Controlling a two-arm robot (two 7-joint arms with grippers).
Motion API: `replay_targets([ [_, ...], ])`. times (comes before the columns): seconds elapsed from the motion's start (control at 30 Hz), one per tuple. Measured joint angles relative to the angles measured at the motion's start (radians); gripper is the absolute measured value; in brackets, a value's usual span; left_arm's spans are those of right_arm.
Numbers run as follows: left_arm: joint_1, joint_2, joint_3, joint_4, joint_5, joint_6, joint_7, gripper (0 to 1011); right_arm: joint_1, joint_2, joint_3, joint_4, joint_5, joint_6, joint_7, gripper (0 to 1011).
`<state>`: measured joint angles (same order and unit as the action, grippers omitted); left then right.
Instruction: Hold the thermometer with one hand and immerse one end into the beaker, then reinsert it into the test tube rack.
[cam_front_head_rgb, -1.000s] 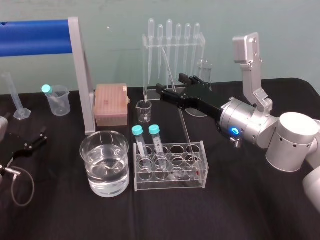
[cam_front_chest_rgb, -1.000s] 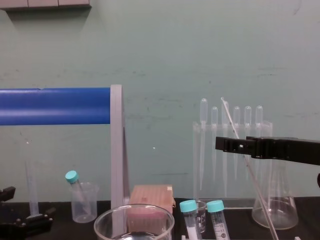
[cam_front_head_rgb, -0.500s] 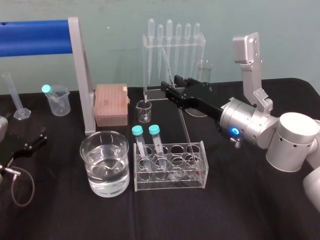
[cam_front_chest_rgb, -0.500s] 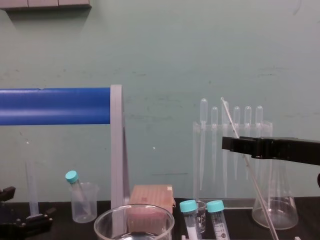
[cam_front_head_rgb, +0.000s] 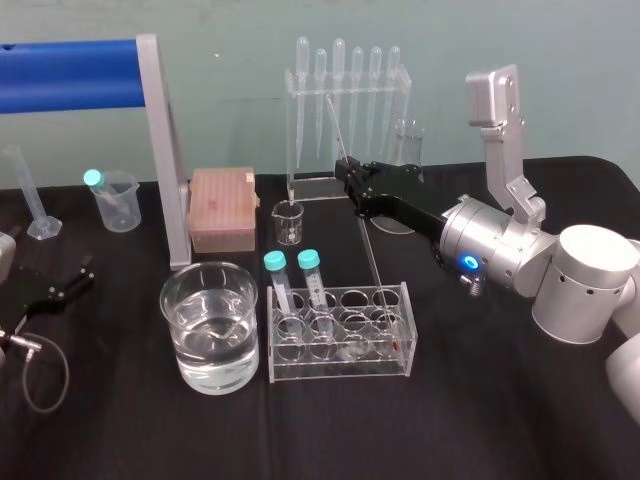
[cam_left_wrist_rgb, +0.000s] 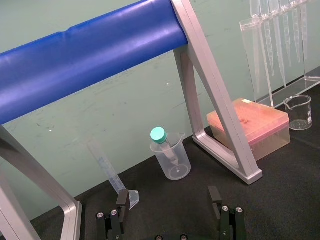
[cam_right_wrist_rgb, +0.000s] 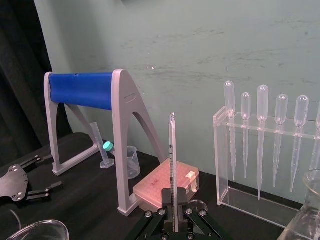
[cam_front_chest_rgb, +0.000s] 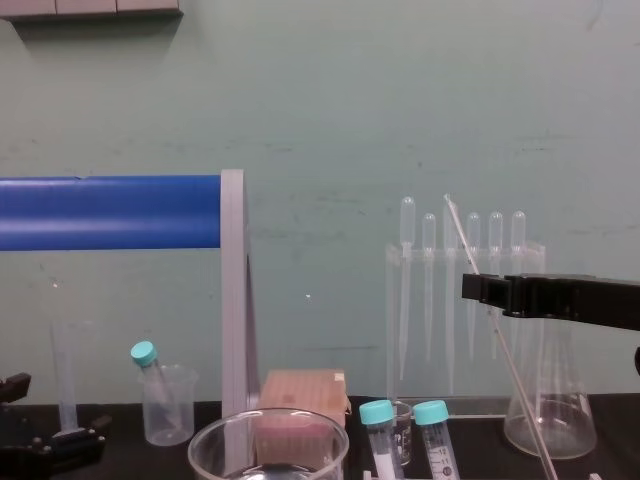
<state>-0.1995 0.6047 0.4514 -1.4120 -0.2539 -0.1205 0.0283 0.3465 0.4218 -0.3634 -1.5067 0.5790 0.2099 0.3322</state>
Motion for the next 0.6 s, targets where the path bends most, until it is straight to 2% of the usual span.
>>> replay_targets([
  [0.6,0.000,0.000,0.000,0.000,0.000,0.000,0.000,1008,0.000,0.000,0.000,0.000,0.000,0.000,0.000,57],
])
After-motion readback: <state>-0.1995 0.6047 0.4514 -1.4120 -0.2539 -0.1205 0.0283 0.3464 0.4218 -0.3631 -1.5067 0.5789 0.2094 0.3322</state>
